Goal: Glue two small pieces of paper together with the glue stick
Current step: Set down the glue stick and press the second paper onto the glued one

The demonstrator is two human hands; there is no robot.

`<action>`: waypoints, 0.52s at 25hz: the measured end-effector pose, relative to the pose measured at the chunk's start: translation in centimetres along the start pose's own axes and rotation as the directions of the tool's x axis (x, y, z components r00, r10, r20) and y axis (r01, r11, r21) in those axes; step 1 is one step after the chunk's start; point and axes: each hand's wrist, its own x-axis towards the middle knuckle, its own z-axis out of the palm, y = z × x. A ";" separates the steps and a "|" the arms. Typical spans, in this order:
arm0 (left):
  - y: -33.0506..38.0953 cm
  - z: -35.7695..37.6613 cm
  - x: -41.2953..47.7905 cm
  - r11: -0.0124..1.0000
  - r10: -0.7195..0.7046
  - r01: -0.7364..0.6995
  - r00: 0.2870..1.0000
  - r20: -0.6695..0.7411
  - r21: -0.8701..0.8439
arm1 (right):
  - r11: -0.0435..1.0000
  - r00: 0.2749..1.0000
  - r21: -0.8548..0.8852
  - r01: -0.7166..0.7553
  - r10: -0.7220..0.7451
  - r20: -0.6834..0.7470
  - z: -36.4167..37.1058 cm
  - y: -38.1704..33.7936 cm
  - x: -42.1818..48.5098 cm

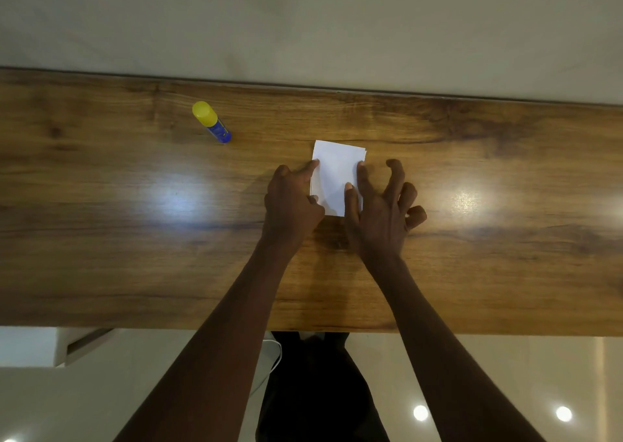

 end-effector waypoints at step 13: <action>-0.4 0.2 -0.6 1.000 0.002 -0.002 1.000 -0.017 -0.010 | 0.997 0.996 -0.023 0.079 -0.078 0.048 0.4 0.7 0.3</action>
